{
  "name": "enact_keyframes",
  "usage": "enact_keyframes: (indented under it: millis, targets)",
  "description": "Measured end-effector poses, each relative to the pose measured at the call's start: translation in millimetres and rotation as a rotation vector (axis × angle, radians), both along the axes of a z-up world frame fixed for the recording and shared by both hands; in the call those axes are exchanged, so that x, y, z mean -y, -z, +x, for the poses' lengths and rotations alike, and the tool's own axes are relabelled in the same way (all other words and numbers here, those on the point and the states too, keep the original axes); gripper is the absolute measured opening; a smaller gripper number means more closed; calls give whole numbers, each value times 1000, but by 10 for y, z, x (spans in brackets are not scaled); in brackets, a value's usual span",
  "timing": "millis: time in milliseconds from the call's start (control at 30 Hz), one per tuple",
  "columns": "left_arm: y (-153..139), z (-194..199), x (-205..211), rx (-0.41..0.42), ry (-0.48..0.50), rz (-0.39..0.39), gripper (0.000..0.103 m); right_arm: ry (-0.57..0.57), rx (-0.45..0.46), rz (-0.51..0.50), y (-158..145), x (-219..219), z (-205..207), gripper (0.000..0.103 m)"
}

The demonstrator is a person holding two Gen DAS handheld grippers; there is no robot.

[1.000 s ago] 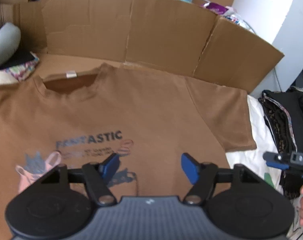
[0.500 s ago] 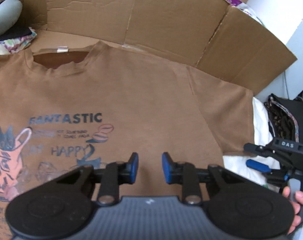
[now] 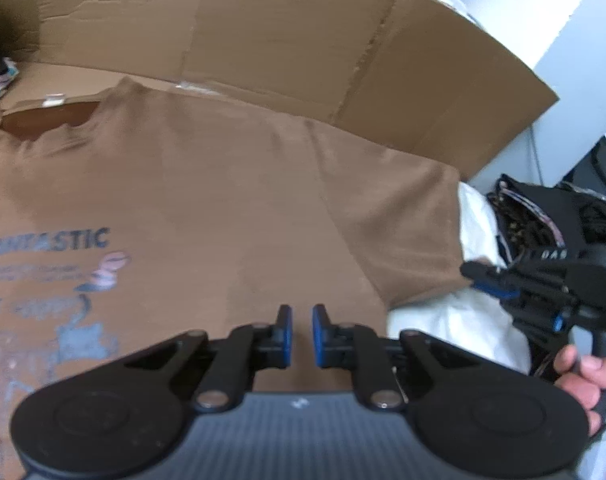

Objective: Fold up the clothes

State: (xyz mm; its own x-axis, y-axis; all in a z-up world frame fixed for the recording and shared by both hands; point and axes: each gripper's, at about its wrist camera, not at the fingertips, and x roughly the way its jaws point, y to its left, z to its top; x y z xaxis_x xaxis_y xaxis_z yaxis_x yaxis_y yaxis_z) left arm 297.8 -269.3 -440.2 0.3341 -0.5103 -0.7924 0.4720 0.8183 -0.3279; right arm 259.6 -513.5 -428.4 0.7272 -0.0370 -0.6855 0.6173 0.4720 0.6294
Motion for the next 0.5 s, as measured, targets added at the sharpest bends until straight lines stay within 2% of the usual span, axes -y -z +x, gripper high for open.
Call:
enact_keyframes:
  millis: [367, 500]
  targets:
    - [98, -55, 281, -39, 33, -52, 8, -78, 64, -43, -322, 15, 102, 1]
    - [190, -32, 334, -68, 7, -76, 7, -127, 90, -63, -407, -48, 149, 1]
